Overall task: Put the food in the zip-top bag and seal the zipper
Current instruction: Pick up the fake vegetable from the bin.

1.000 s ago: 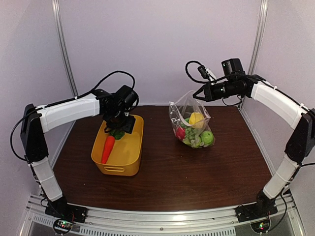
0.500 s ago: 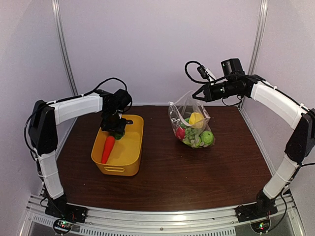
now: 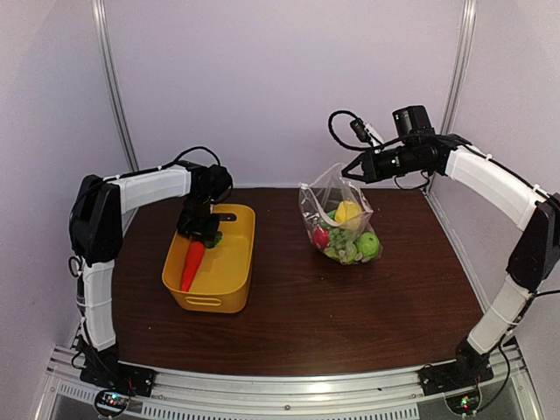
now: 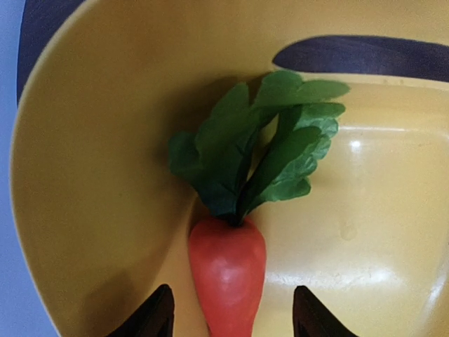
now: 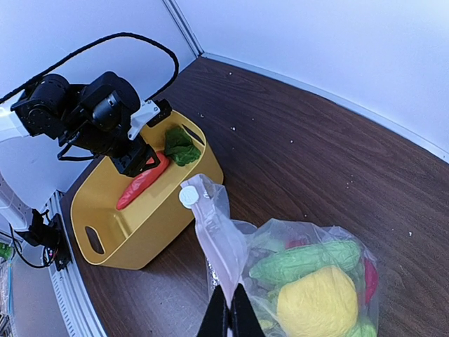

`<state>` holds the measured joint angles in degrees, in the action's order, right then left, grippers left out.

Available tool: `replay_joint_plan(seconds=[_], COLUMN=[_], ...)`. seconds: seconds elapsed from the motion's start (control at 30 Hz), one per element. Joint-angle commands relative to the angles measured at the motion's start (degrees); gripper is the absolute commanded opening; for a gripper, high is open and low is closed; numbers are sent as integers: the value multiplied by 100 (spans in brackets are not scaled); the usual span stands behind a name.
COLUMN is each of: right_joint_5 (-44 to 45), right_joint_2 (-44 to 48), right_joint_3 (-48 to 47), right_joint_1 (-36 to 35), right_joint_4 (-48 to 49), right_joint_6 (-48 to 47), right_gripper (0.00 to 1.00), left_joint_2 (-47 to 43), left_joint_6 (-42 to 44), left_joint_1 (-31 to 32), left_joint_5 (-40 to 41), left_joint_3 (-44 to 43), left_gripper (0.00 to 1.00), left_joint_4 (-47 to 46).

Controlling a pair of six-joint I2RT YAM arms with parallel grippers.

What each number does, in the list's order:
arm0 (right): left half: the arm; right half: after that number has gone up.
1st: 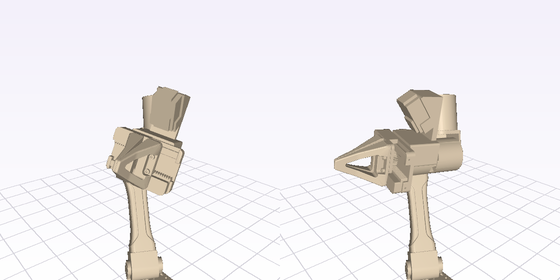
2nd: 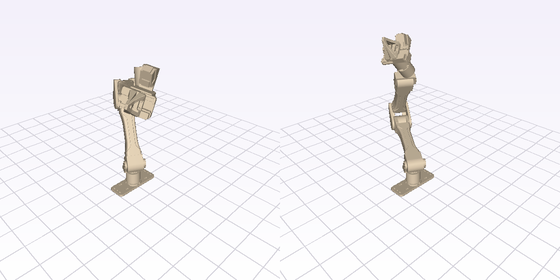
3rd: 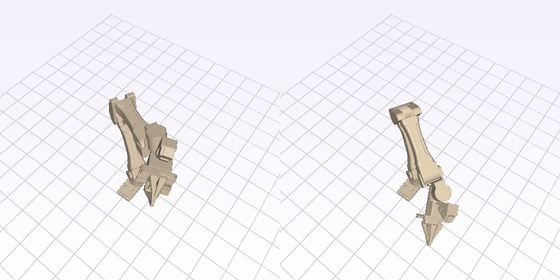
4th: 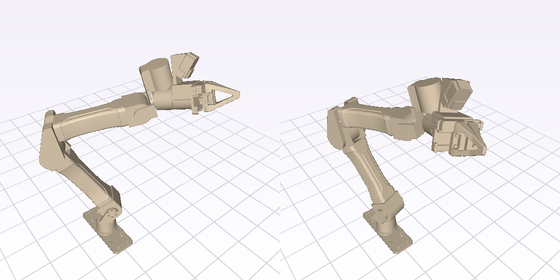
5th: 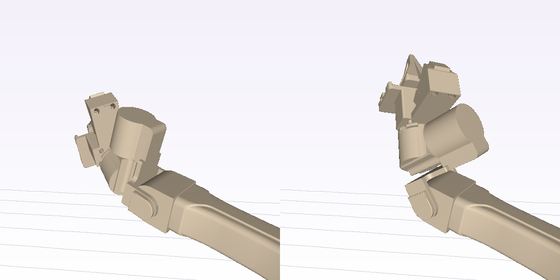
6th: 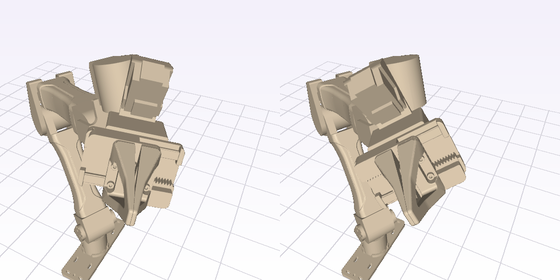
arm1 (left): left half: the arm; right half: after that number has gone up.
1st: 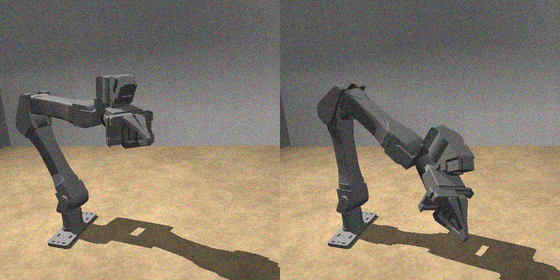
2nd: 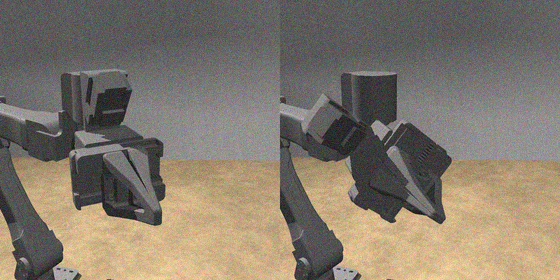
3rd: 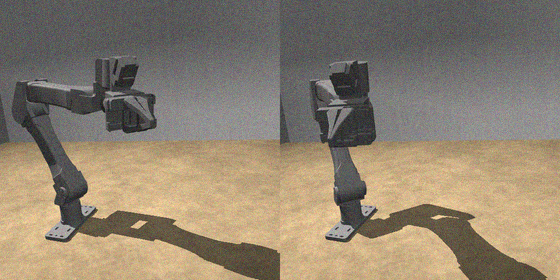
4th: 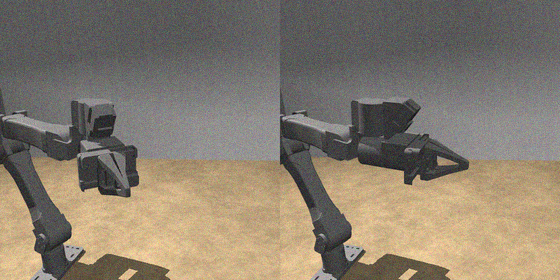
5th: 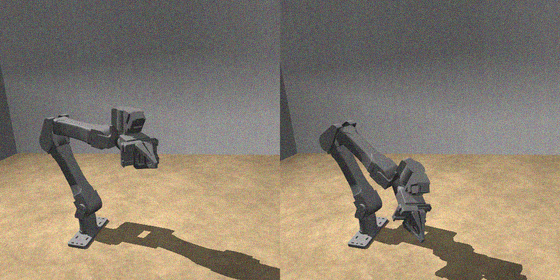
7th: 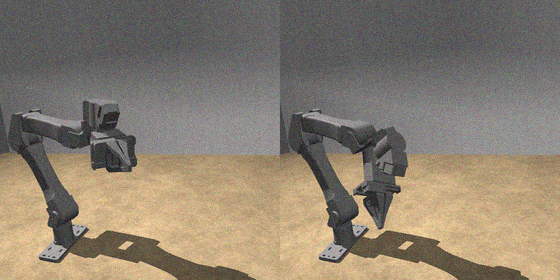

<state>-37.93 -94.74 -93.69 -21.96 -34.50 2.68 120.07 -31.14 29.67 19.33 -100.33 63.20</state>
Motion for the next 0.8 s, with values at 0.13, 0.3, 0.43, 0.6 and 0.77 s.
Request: replay_joint_plan(seconds=[0.13, 0.3, 0.43, 0.6, 0.77], right_joint_5=[-48, -22, -8, 31, 5], right_joint_2=[170, 185, 203, 232, 185], right_joint_3=[109, 140, 157, 207, 177], right_joint_1=[-10, -11, -8, -8, -16], right_joint_4=[70, 81, 69, 99, 94], right_joint_6=[-103, -115, -118, -123, -116], right_gripper=[0, 0, 0, 0, 0], left_joint_2=[284, 382, 418, 19, -597], left_joint_6=[-8, 107, 102, 106, 310], left_joint_1=[-128, -137, -113, 17, 214], left_joint_5=[-69, -81, -128, -13, -335], left_joint_3=[511, 859, 889, 816, 566], left_gripper=[58, 58, 49, 42, 37], left_joint_4=[-459, -1012, -1084, -1105, -1222])
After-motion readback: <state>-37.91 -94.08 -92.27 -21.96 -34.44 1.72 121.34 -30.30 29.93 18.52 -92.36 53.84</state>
